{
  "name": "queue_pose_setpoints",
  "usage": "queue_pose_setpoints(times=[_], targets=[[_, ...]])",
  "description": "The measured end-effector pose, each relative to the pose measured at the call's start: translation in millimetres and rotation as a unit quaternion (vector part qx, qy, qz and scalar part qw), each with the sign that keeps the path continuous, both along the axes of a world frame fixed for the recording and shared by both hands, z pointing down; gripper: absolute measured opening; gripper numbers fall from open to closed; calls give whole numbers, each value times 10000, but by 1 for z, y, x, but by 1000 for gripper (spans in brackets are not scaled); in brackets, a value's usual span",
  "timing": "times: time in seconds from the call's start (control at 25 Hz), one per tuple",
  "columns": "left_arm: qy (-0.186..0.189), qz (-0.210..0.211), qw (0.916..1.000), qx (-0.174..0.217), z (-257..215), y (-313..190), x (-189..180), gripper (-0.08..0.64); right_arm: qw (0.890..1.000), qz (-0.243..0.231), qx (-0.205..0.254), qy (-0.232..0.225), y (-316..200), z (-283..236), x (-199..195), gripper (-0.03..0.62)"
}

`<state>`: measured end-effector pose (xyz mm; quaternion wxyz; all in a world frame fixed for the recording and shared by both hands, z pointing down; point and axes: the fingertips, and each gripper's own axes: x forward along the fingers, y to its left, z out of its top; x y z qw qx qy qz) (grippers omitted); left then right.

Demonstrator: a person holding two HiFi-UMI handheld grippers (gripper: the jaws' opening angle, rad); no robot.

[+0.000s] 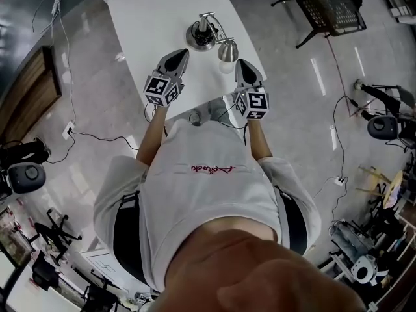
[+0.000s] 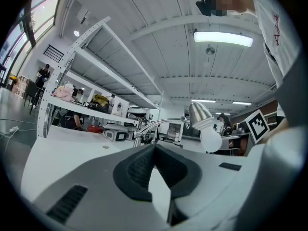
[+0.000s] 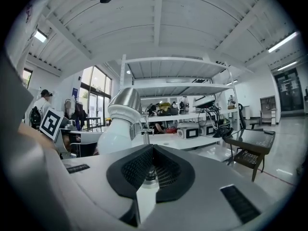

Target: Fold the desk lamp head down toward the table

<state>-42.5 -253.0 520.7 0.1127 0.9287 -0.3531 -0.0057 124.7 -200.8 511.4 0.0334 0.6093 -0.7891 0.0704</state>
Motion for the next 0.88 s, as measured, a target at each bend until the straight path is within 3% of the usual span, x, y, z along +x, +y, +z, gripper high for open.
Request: queue_pose_setpoints(times=[0.88], targets=[[-519, -641, 9965, -117, 21, -82, 28, 25, 9939, -1089, 26, -157, -114, -3, 18, 21]])
